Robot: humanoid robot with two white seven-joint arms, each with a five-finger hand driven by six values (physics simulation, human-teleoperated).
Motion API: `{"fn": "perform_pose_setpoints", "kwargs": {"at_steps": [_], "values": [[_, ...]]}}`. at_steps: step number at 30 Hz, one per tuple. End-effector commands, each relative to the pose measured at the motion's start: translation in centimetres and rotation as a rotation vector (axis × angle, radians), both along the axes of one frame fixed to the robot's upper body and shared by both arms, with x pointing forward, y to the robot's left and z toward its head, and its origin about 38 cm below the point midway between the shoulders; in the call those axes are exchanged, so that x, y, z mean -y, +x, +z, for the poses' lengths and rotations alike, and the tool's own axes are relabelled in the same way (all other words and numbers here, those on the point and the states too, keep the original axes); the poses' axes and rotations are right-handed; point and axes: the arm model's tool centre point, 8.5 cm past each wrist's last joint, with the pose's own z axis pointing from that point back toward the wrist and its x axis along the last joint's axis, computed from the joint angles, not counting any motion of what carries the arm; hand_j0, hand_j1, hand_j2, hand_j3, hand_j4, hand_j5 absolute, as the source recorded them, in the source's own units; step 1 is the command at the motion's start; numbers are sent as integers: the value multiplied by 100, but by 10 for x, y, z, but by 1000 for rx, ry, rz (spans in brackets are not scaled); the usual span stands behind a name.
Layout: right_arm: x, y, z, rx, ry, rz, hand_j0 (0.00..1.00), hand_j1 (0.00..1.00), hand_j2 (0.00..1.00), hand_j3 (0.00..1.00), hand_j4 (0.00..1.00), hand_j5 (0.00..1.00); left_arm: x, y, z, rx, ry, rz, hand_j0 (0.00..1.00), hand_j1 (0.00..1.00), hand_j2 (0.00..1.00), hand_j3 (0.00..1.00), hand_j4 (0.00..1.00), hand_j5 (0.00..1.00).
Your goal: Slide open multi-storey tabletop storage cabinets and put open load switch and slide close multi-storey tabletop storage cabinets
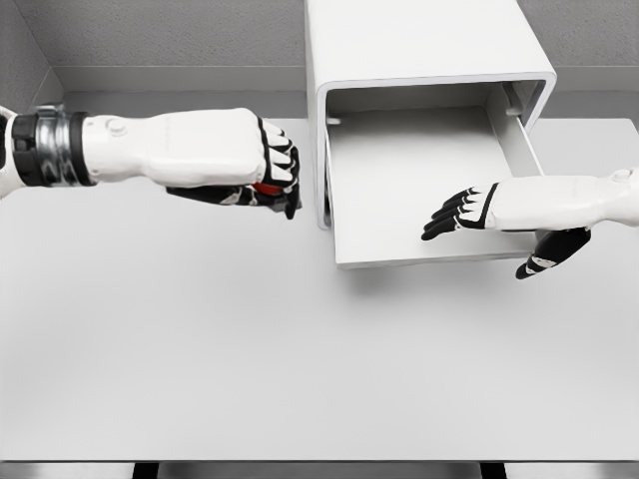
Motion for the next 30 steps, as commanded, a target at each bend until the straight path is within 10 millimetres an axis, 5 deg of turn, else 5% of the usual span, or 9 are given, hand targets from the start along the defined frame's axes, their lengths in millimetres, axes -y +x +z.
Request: {"fn": "perform_pose_setpoints", "kwargs": {"at_steps": [1, 10, 19, 30], "values": [[0, 0, 0, -4, 5, -4, 100, 100, 100, 100, 100, 100, 6, 0, 0, -5, -17, -13, 43, 43, 43, 43, 43, 43], [0, 0, 0, -4, 6, -4, 100, 100, 100, 100, 100, 100, 14, 7, 25, 50, -32, -22, 43, 43, 43, 43, 43, 43], [0, 0, -2, -10, 6, -3, 100, 100, 100, 100, 100, 100, 70, 14, 28, 40, -127, -115, 44, 44, 44, 44, 44, 44], [9, -2, 1, -3, 2, -27, 100, 100, 100, 100, 100, 100, 120, 38, -12, -15, -112, -85, 44, 44, 44, 44, 44, 44]]}}
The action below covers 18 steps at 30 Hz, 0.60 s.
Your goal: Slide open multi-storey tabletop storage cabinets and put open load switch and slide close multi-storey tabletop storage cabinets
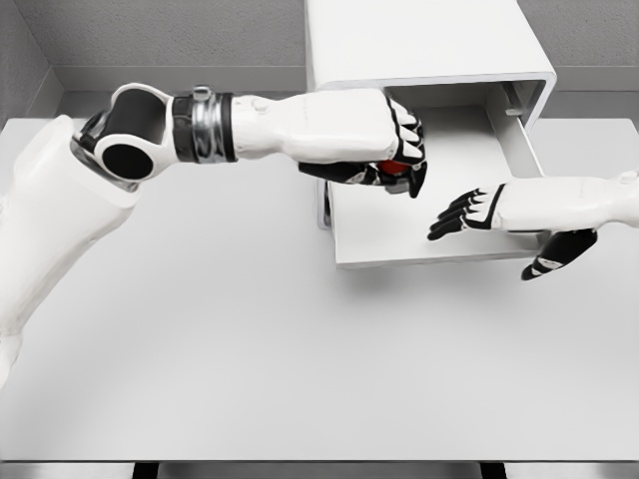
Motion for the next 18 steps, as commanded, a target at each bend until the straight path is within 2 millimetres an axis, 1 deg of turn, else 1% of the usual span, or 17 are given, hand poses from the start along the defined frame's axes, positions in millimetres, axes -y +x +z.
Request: {"fn": "perform_pose_setpoints", "kwargs": {"at_steps": [1, 4, 6, 10, 14, 16, 18], "values": [[2, 0, 1, -1, 6, -11, 100, 100, 100, 100, 100, 100, 7, 6, -6, -13, 4, 15, 44, 44, 44, 44, 44, 44], [8, -1, 5, 10, 11, -29, 100, 100, 100, 100, 100, 100, 6, 8, -12, -25, 9, 23, 44, 44, 44, 44, 44, 44], [9, -1, 6, 14, 13, -33, 100, 100, 100, 100, 100, 100, 8, 10, -22, -50, 27, 26, 44, 44, 44, 44, 44, 44], [11, -1, 6, 15, 11, -38, 100, 100, 100, 100, 100, 100, 10, 8, -29, -65, 29, 21, 44, 44, 44, 44, 44, 44], [15, -2, 8, 18, 9, -47, 100, 100, 100, 100, 100, 100, 11, 8, -30, -67, 30, 21, 44, 44, 44, 44, 44, 44], [15, -2, 8, 18, 9, -47, 100, 100, 100, 100, 100, 100, 11, 17, -38, -86, 42, 47, 44, 44, 44, 44, 44, 44], [15, -2, 7, 16, 8, -47, 100, 100, 100, 100, 100, 100, 12, 18, -38, -81, 44, 49, 44, 44, 44, 44, 44, 44]]}}
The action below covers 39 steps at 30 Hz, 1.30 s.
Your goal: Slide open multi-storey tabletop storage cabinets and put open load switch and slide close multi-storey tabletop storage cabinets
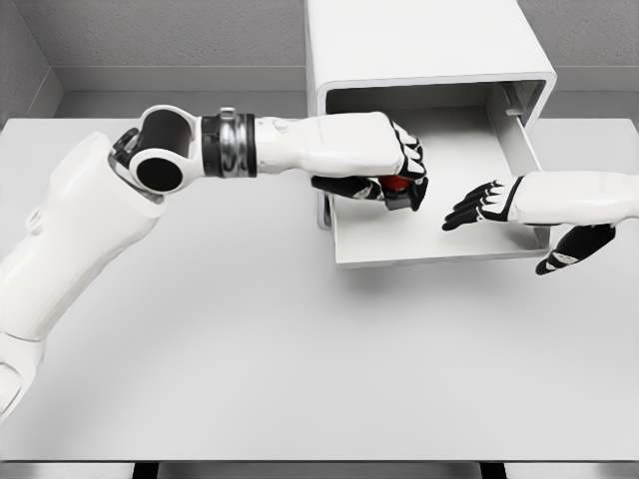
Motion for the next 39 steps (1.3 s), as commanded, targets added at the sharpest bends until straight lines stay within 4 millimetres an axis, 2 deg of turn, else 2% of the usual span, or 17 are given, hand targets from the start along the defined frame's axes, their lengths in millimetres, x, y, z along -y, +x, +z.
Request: {"fn": "perform_pose_setpoints", "kwargs": {"at_steps": [1, 4, 5, 7, 8, 13, 19, 20, 22, 25, 26, 27, 28, 29, 32, 34, 39], "values": [[0, 0, 1, -1, 6, -5, 100, 100, 100, 100, 100, 100, 2, 3, -2, -8, -1, 8, 44, 44, 44, 44, 44, 44], [0, 0, 2, 0, 6, -5, 100, 100, 100, 100, 100, 100, 6, 4, -4, -20, -7, 6, 45, 45, 45, 45, 45, 45], [0, 0, 2, 0, 6, -5, 100, 100, 100, 100, 100, 100, 6, 4, -3, -18, -8, 6, 55, 55, 55, 55, 55, 55], [0, 0, 2, 0, 6, -3, 100, 100, 100, 100, 100, 100, 6, 3, -1, -15, -11, 3, 94, 94, 94, 94, 94, 94], [0, 0, 2, 0, 6, -3, 100, 100, 100, 100, 100, 100, 6, 3, -1, -16, -14, 4, 100, 100, 100, 100, 100, 100], [1, 0, 2, 0, 5, -6, 100, 100, 100, 100, 100, 100, 5, 3, 2, -10, -17, 2, 100, 100, 100, 100, 100, 100], [2, -1, 2, 1, 4, -9, 100, 100, 100, 100, 100, 100, 0, -9, 37, -15, -108, -66, 100, 100, 100, 100, 100, 100], [2, -1, 2, 1, 4, -9, 100, 100, 100, 100, 100, 100, -7, -14, 46, -15, -126, -84, 100, 100, 100, 100, 100, 100], [2, -1, 2, 1, 4, -9, 100, 100, 100, 100, 100, 100, -35, -27, 63, -20, -146, -109, 100, 100, 100, 100, 100, 100], [6, -2, 2, 0, -1, -18, 100, 100, 100, 100, 100, 100, -109, -53, 81, -60, -122, -79, 100, 100, 100, 100, 100, 100], [7, -2, 3, 0, -2, -21, 100, 100, 100, 100, 100, 100, -129, -57, 73, -86, -95, -41, 100, 100, 100, 100, 100, 100], [9, -3, 2, -1, -4, -26, 100, 100, 100, 100, 100, 100, -147, -58, 55, -129, -68, 10, 100, 100, 100, 100, 100, 100], [11, -3, 2, -4, -6, -30, 100, 100, 100, 100, 100, 100, -175, -59, 43, -158, -21, 84, 100, 100, 100, 100, 100, 100], [13, -4, 2, -5, -8, -36, 100, 100, 100, 100, 100, 100, -192, -60, 40, -167, 12, 128, 100, 100, 100, 100, 100, 100], [17, -5, 2, -5, -11, -45, 100, 100, 100, 100, 100, 100, -208, -61, 37, -175, 45, 172, 100, 100, 100, 100, 100, 100], [19, -6, 1, -3, -5, -54, 100, 100, 100, 100, 100, 100, -208, -63, 30, -194, 45, 171, 100, 100, 100, 100, 100, 100], [18, -6, 0, -6, -2, -54, 100, 100, 100, 100, 100, 100, -207, -62, 31, -191, 41, 171, 100, 100, 100, 100, 100, 100]]}}
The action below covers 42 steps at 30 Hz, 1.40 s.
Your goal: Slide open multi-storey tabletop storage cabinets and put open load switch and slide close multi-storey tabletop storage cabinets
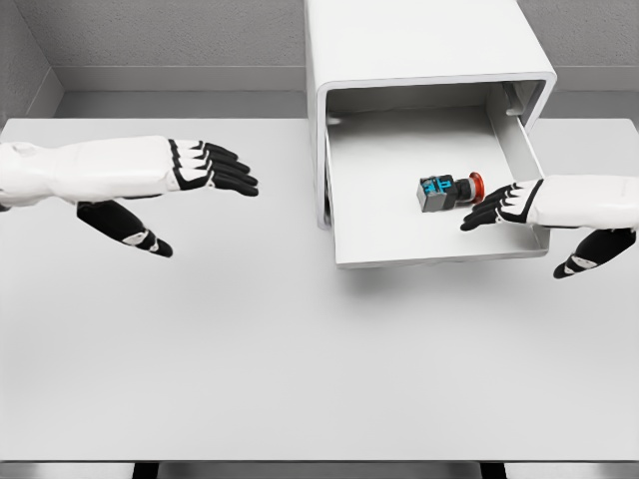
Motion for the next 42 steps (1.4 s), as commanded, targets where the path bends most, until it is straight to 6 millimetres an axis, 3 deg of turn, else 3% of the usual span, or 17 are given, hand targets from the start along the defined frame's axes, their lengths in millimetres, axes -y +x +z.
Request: {"fn": "perform_pose_setpoints", "kwargs": {"at_steps": [1, 22, 32, 35, 42], "values": [[-1, 0, 0, -1, 9, -2, 100, 100, 100, 100, 100, 100, -1, 0, 1, -6, -8, 4, 100, 100, 100, 100, 100, 100], [-35, 5, -17, -32, 27, 87, 100, 100, 100, 100, 100, 100, -6, 1, -7, -35, -7, 20, 100, 100, 100, 100, 100, 100], [-45, 10, -15, 7, -20, 127, 100, 100, 100, 100, 100, 100, -10, 6, -9, -39, -7, 39, 100, 100, 100, 100, 100, 100], [-48, 15, -6, 58, -37, 136, 100, 100, 100, 100, 100, 100, -11, 6, -9, -39, -5, 41, 100, 100, 100, 100, 100, 100], [-61, 20, -9, 105, -82, 176, 100, 100, 100, 100, 100, 100, -11, 6, -11, -40, 2, 41, 100, 100, 100, 100, 100, 100]]}}
